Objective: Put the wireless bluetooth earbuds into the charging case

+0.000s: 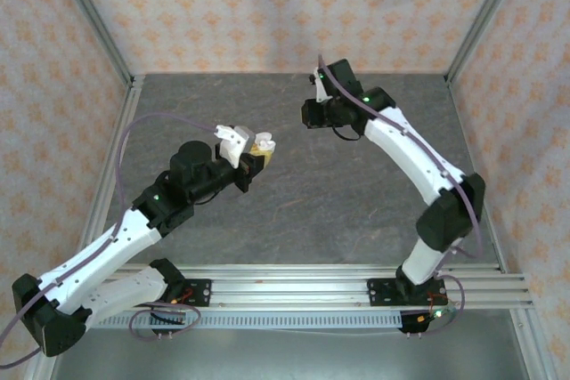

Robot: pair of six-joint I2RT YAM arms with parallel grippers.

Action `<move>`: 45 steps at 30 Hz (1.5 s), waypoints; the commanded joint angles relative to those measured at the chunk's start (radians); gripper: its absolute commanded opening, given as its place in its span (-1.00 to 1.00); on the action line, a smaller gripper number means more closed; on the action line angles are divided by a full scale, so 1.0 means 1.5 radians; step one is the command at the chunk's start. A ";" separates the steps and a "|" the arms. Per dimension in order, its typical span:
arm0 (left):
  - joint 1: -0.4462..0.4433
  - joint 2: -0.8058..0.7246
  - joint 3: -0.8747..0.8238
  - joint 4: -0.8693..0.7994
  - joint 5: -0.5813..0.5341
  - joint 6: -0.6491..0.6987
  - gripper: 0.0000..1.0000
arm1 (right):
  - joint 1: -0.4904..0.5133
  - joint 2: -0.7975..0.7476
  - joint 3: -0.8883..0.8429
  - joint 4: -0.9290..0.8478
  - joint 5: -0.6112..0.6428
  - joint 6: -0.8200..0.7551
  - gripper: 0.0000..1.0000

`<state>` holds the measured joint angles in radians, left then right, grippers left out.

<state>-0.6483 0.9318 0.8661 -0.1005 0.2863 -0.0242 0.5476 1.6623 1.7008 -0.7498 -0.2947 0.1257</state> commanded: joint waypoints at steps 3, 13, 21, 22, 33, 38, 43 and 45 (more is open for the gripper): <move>-0.003 0.009 0.049 0.000 0.019 0.014 -1.00 | 0.014 -0.104 -0.057 0.129 -0.045 -0.019 -0.64; -0.003 0.026 0.096 -0.001 0.033 0.017 -1.00 | 0.053 -0.258 -0.157 0.309 -0.117 -0.072 -0.59; -0.003 0.039 0.124 -0.005 0.050 0.013 -1.00 | 0.070 -0.278 -0.149 0.322 -0.174 -0.087 -0.58; -0.003 0.041 0.127 -0.006 0.052 0.013 -1.00 | 0.071 -0.277 -0.149 0.323 -0.184 -0.087 -0.58; -0.003 0.043 0.133 0.009 0.052 -0.006 -1.00 | 0.090 -0.273 -0.158 0.331 -0.240 -0.066 -0.58; -0.003 0.046 0.136 0.011 0.051 -0.009 -1.00 | 0.107 -0.267 -0.162 0.332 -0.245 -0.065 -0.58; -0.003 0.049 0.139 0.016 0.054 -0.013 -1.00 | 0.113 -0.257 -0.167 0.328 -0.250 -0.064 -0.58; -0.004 0.049 0.141 0.015 0.055 -0.013 -1.00 | 0.113 -0.253 -0.168 0.328 -0.251 -0.065 -0.58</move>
<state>-0.6483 1.0054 1.0374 -0.1150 0.3447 -0.0292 0.7128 1.2751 1.4578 -0.2970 -0.6506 0.0246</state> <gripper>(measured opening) 0.100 0.210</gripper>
